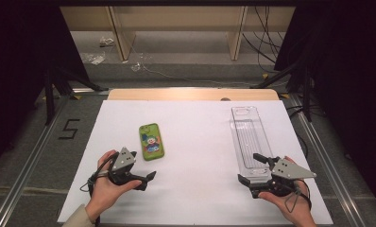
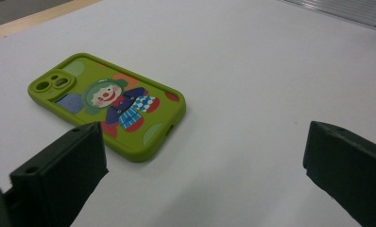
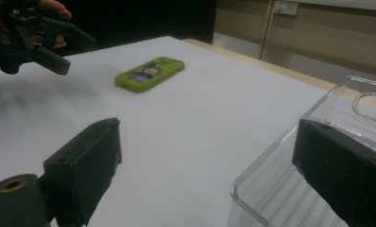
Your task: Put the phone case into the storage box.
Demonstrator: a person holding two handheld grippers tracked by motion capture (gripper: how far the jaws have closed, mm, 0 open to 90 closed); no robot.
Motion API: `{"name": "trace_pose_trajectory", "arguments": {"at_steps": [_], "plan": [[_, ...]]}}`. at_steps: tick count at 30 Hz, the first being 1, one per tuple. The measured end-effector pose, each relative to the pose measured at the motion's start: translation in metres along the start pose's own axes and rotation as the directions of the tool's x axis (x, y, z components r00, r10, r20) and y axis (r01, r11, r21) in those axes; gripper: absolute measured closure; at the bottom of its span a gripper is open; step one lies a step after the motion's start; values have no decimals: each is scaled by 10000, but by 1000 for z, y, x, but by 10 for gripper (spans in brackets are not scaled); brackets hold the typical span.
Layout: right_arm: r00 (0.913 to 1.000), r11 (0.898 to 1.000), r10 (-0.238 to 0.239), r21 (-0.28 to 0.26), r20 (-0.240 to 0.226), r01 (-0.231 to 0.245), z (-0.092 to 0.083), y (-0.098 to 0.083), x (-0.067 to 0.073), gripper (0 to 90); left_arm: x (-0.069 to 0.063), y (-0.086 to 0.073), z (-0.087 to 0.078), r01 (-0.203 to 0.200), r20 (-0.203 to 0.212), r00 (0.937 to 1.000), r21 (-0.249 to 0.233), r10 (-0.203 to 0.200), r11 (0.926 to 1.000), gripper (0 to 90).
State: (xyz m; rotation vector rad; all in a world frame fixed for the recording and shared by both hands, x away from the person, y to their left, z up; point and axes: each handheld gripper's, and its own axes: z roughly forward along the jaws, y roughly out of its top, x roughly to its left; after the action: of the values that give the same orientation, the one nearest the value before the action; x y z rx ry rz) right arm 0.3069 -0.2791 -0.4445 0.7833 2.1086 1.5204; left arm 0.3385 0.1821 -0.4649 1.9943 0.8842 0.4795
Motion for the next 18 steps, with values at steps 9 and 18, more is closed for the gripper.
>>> {"name": "trace_pose_trajectory", "arguments": {"at_steps": [9,18], "plan": [[10000,10000,16,14,-6,-16,0,0,1,99,0,1,1,96,-72,9999,6,-95,10000,12],[10000,10000,53,27,25,-53,2,1,1,110,5,15,11,603,-612,9963,-106,-608,9981,517]]}}
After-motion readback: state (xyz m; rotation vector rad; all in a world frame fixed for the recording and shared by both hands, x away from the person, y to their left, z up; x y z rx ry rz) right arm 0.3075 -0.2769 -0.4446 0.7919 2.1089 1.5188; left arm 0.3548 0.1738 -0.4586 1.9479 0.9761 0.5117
